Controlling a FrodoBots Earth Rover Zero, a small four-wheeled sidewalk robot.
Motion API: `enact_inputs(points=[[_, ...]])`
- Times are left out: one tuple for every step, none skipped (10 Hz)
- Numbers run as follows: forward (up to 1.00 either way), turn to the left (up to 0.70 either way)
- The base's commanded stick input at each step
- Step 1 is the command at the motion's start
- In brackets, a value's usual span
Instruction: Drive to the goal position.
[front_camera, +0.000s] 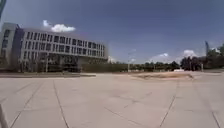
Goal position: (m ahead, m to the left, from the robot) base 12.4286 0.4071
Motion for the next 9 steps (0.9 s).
enact_inputs(points=[[0.70, 0.02], [0.70, 0.02], [0.70, 0.02], [0.70, 0.02], [0.70, 0.02], [0.70, 0.02], [0.70, 0.02], [0.70, 0.02], [0.70, 0.02]])
